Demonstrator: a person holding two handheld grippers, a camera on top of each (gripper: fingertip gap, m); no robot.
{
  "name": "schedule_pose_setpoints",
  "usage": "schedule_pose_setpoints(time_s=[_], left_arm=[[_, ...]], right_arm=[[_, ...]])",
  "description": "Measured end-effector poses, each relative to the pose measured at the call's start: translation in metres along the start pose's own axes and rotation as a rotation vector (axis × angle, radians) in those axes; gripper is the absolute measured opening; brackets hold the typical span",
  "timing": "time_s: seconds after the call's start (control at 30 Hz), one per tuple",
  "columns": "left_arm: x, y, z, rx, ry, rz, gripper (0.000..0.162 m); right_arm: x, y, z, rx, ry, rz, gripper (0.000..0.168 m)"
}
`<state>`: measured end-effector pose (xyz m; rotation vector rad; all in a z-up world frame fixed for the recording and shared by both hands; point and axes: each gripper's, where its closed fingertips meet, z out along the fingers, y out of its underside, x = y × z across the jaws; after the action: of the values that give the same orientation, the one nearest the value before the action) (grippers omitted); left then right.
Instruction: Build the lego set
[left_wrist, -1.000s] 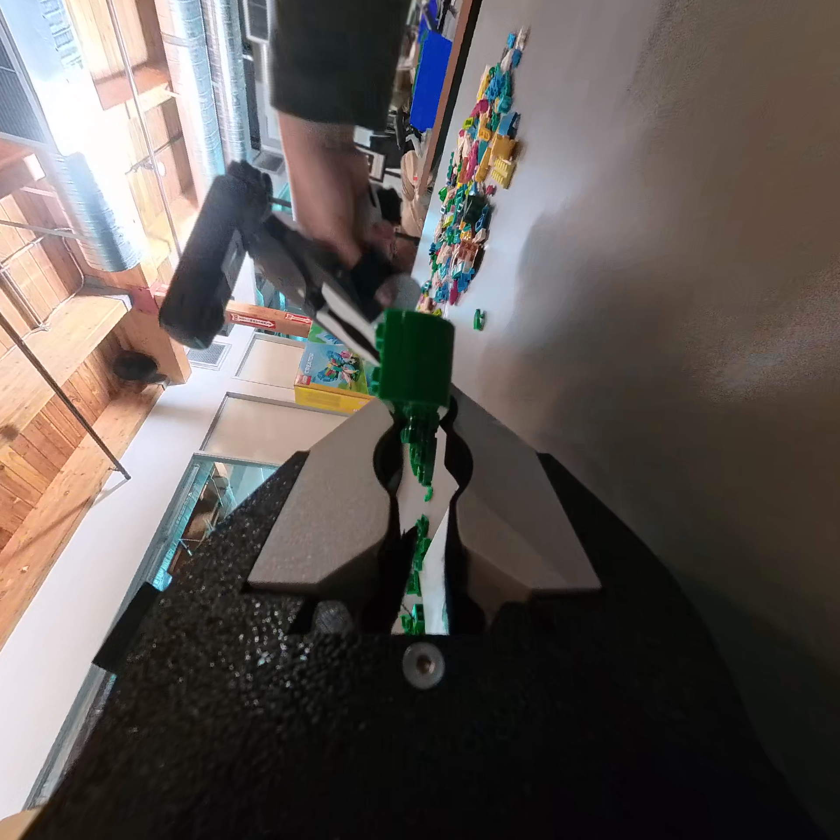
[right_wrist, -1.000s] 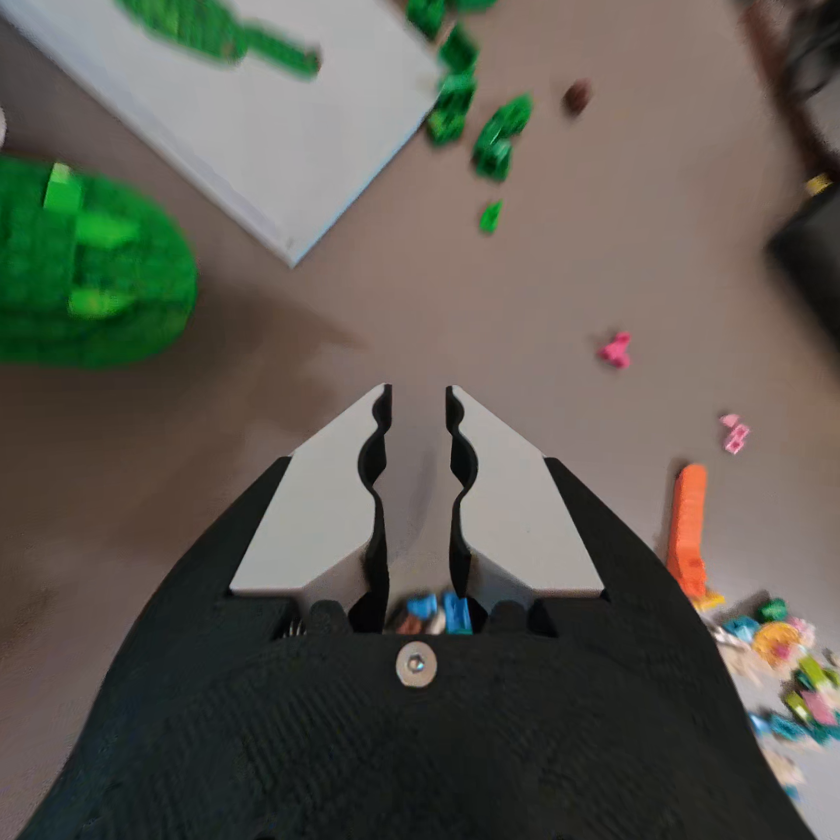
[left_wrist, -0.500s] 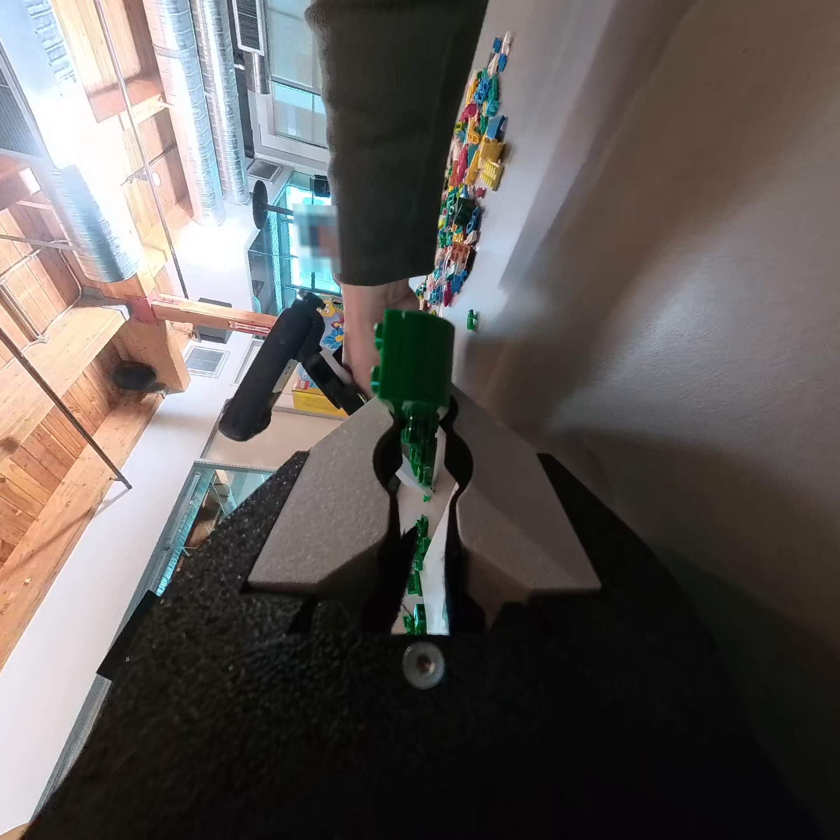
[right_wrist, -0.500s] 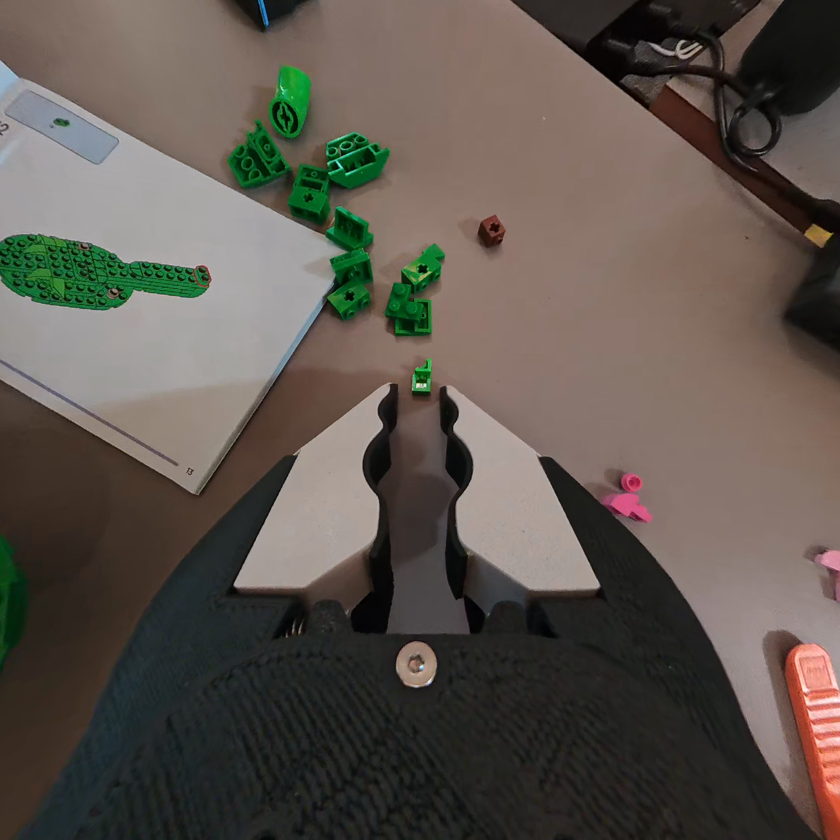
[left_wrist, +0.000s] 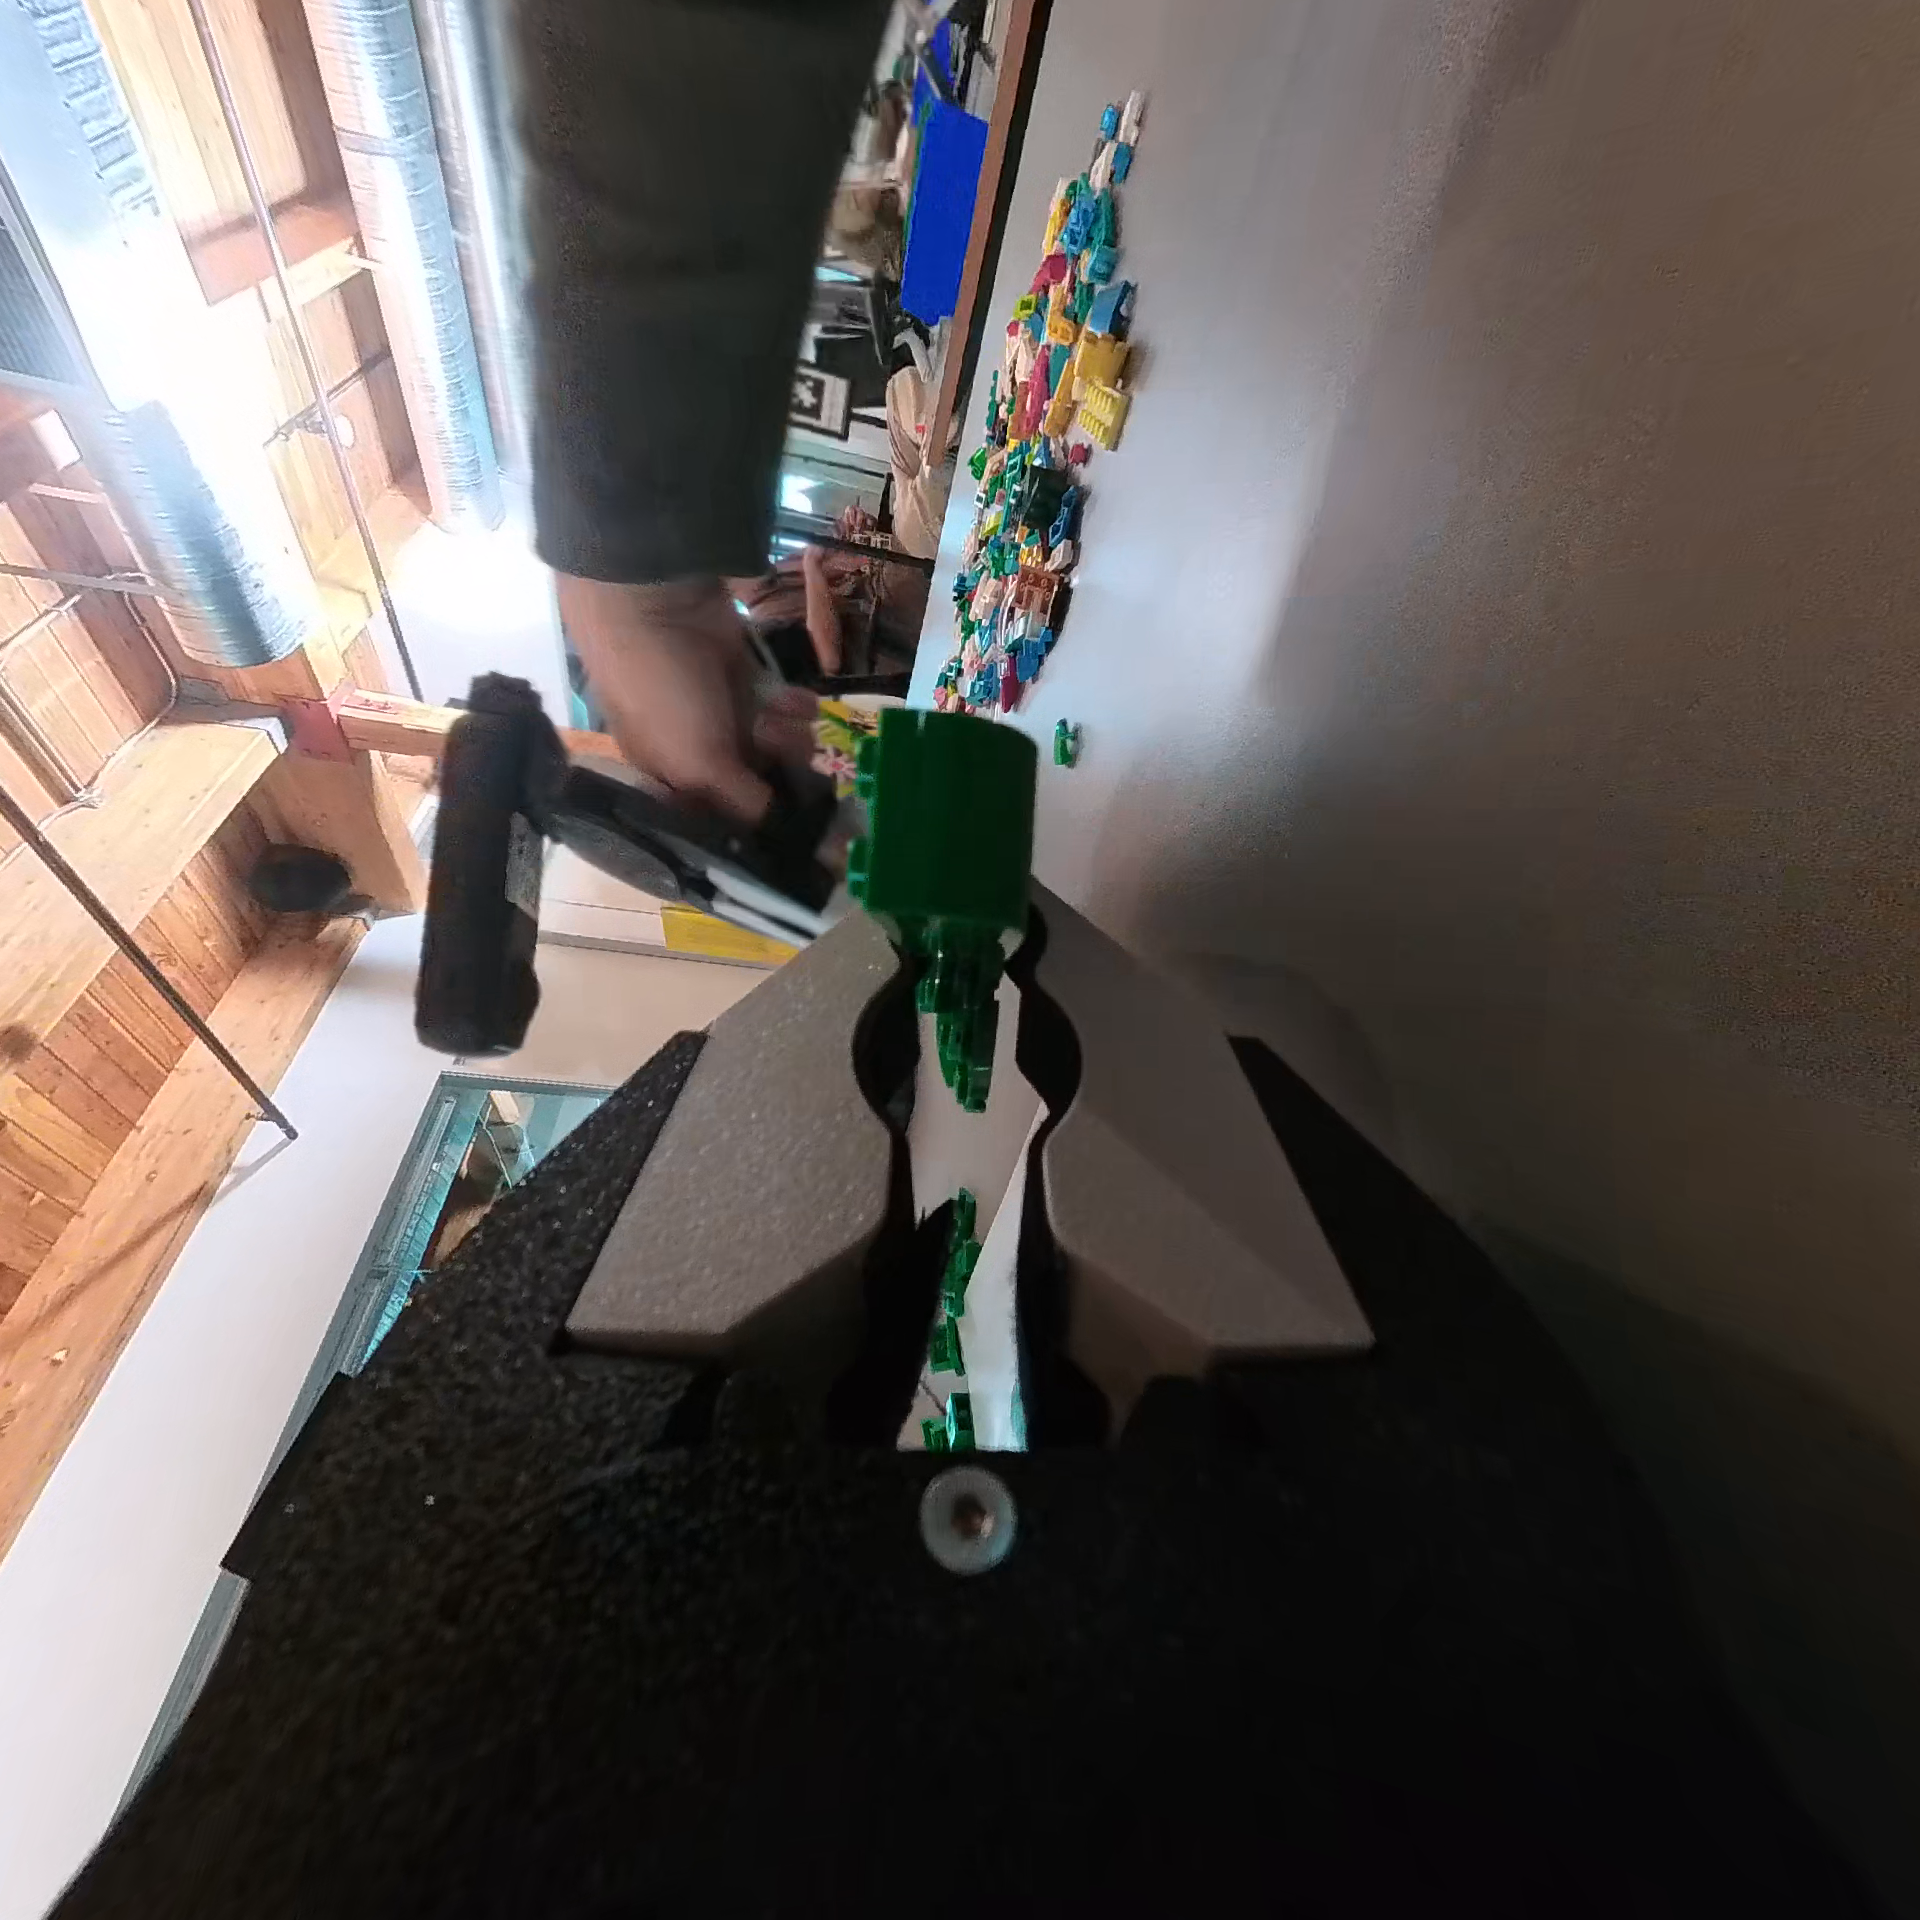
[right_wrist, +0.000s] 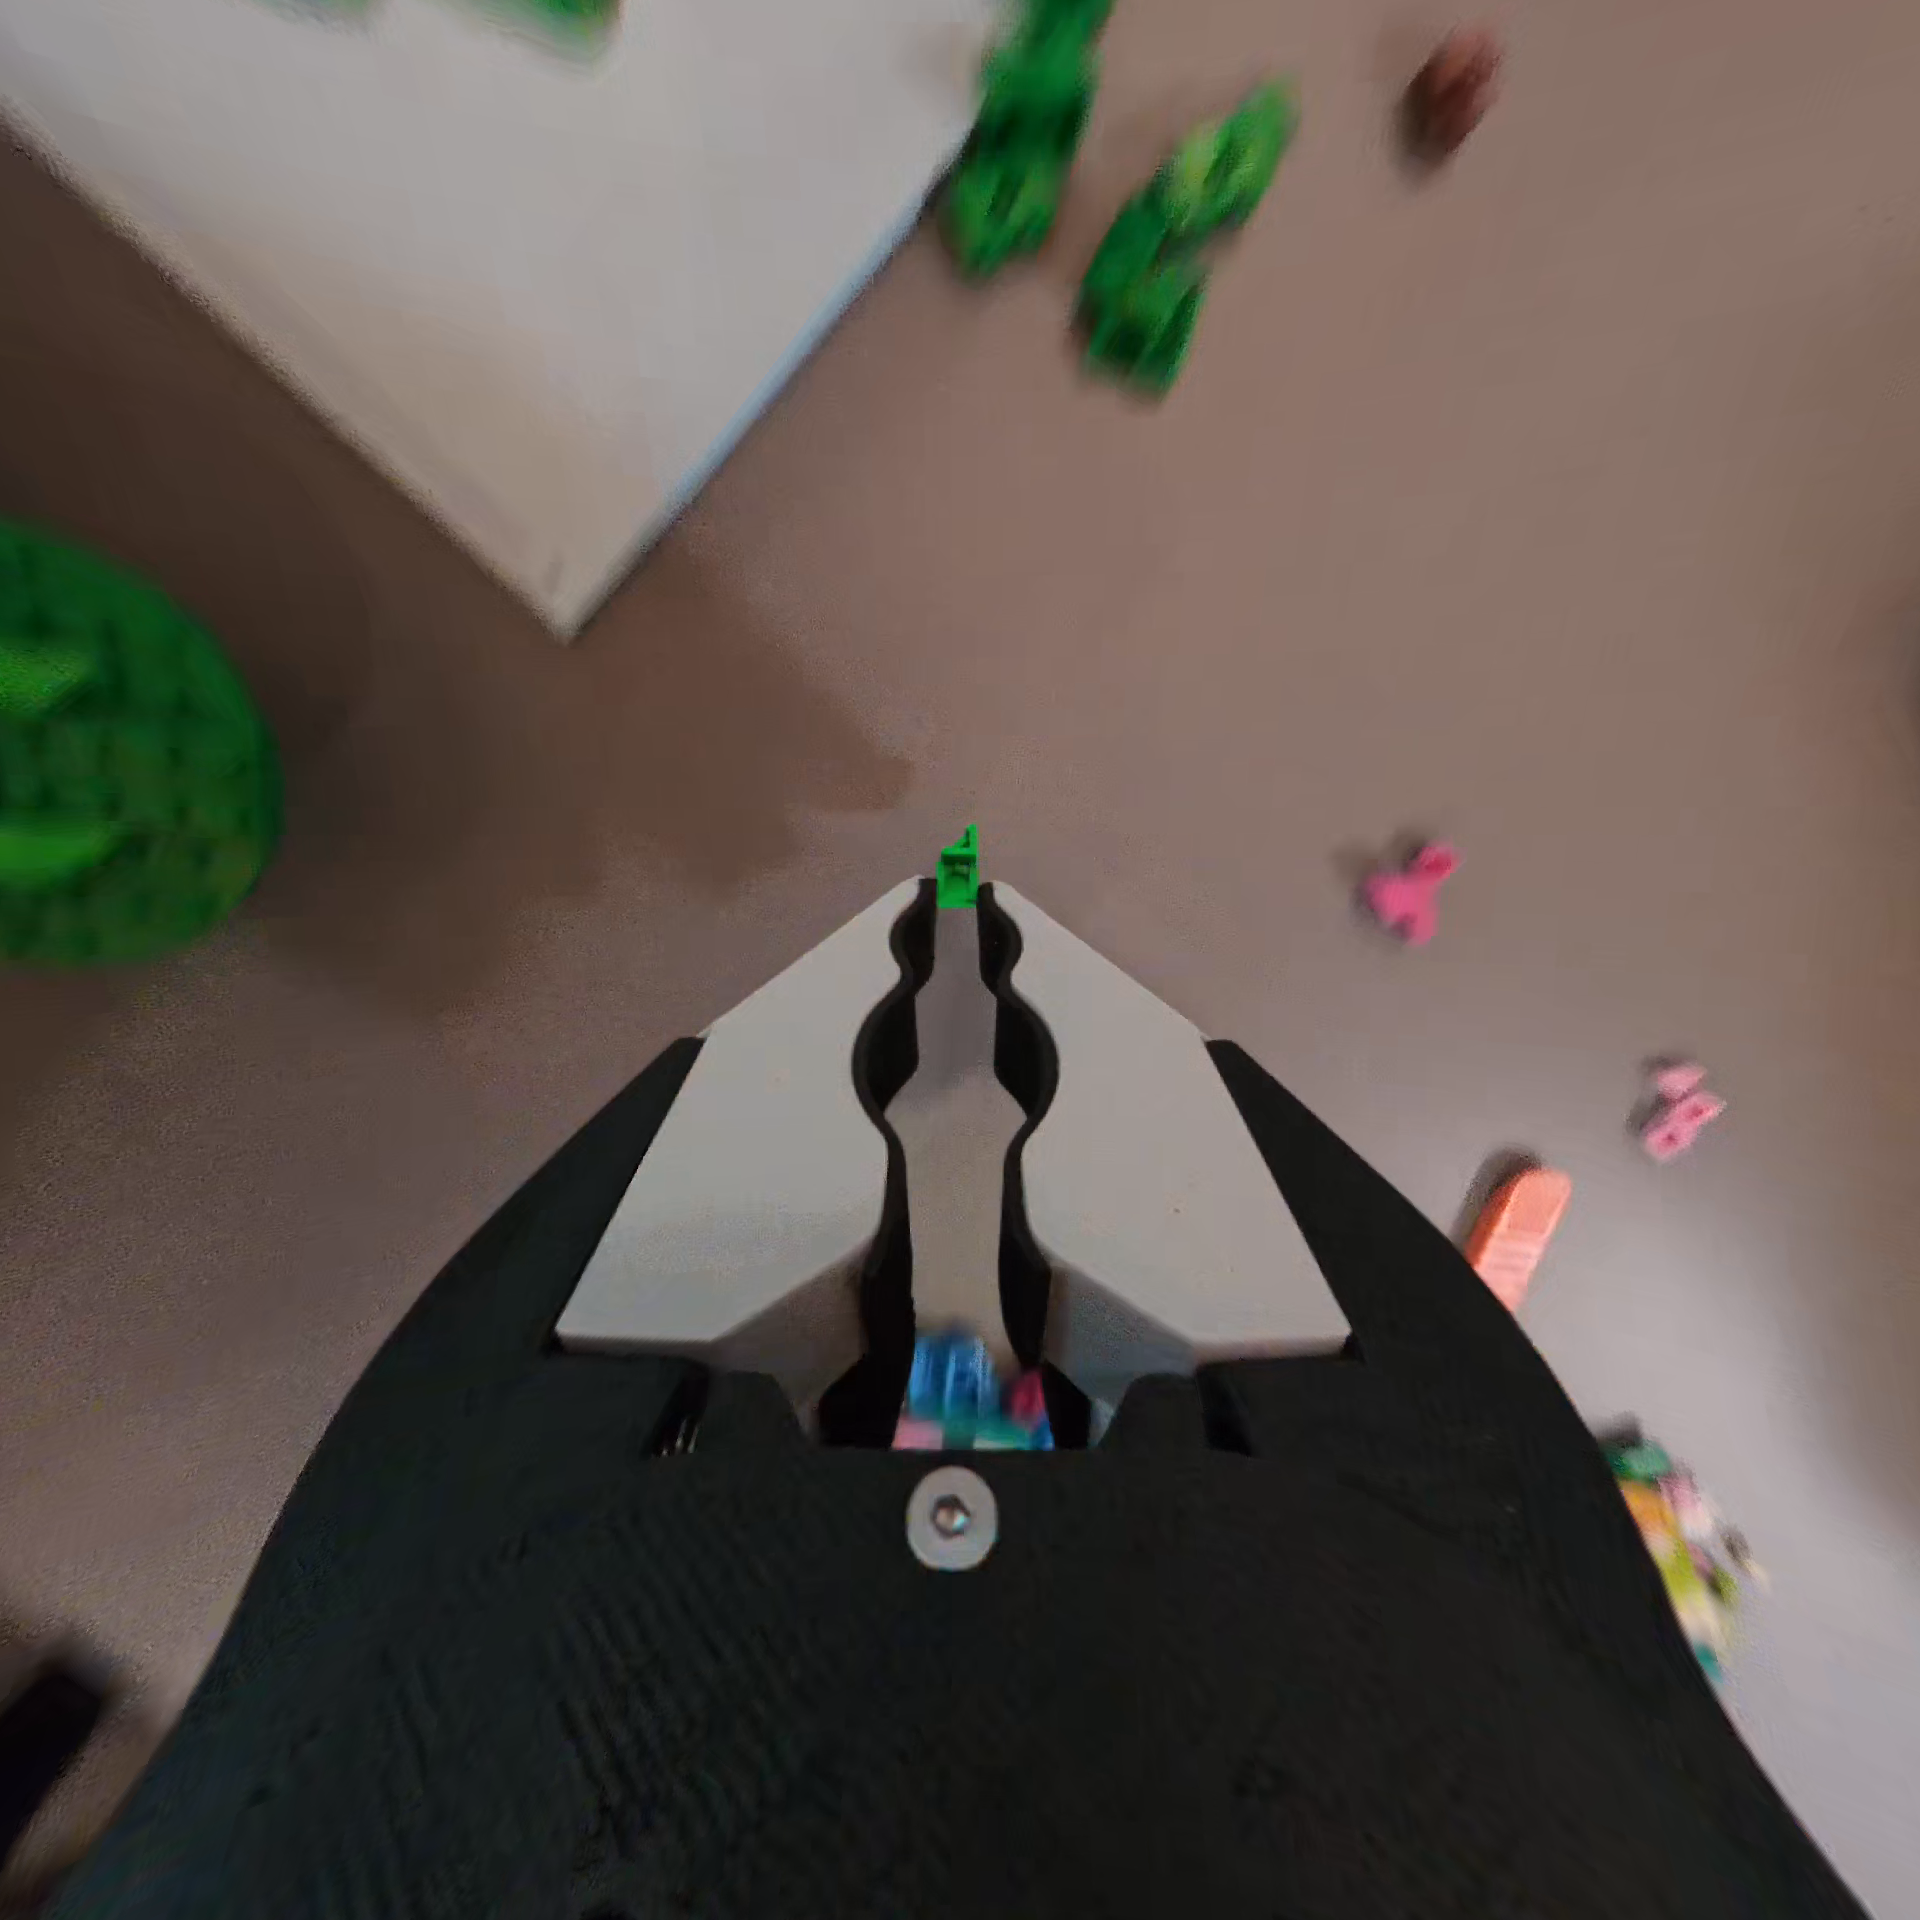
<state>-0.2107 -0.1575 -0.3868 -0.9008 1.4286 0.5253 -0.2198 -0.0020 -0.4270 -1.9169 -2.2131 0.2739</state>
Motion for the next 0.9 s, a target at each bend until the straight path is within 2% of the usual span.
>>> schedule_pose_setpoints(time_s=[0.03,0.17,0.3,0.37,0.6,0.9], left_arm=[[0.000,0.000,0.000,0.001,0.001,0.001,0.010],[0.001,-0.001,0.000,0.002,0.004,0.006,0.010],[0.002,-0.002,0.000,0.003,0.007,0.016,0.010],[0.002,-0.002,0.000,0.002,0.008,0.019,0.010],[0.003,-0.002,0.001,0.001,0.014,0.016,0.010],[0.004,-0.002,0.001,0.000,0.021,0.013,0.010]], right_arm=[[-0.007,0.019,-0.004,-0.131,-0.032,-0.025,0.006],[-0.025,0.081,-0.021,-0.602,-0.114,-0.028,0.006],[-0.034,0.107,-0.024,-0.871,-0.147,-0.031,0.006],[-0.033,0.105,-0.024,-0.908,-0.145,-0.026,0.006],[-0.027,0.089,-0.019,-0.859,-0.159,0.000,0.006],[-0.023,0.079,-0.016,-0.924,-0.204,0.006,0.006]])
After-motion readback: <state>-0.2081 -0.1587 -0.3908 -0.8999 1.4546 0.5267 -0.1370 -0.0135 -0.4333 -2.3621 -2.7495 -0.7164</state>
